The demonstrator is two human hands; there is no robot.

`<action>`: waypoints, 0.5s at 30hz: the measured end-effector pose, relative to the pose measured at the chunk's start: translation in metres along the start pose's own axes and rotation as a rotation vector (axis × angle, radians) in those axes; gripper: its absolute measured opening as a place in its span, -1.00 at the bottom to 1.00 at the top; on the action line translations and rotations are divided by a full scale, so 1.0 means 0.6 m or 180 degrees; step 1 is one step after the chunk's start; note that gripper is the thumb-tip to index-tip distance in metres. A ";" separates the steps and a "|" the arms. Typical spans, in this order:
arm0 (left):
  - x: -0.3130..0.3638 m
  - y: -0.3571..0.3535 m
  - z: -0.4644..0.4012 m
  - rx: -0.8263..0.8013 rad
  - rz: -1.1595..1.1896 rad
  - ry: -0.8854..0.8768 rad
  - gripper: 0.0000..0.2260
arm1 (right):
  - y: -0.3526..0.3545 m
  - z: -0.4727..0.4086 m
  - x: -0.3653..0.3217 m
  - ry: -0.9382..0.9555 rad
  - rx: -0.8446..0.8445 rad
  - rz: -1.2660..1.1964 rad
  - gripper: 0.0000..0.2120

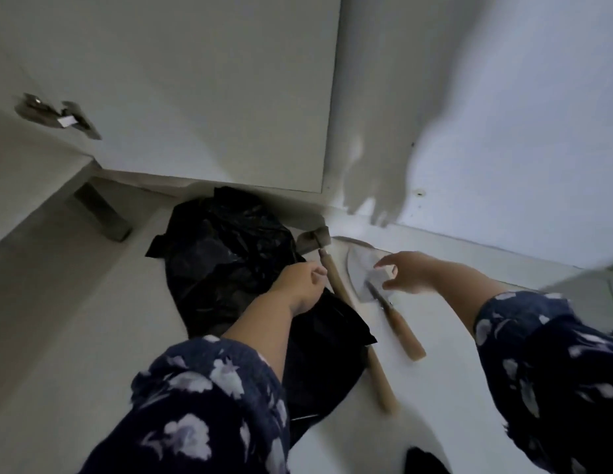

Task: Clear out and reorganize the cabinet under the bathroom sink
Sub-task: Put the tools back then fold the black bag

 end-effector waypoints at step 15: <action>0.016 -0.101 -0.100 0.0190 0.0663 0.0362 -0.07 | -0.150 -0.072 0.093 -0.0276 0.0651 -0.0471 -0.42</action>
Point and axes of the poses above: each hand's wrist, its own z-axis away from the middle knuckle, its own y-axis out of the back of the hand, x = y × z, the point moved 5 cm from there along -z, towards the middle knuckle, and after that the axes turned 11 degrees about y, right-handed, at the moved point
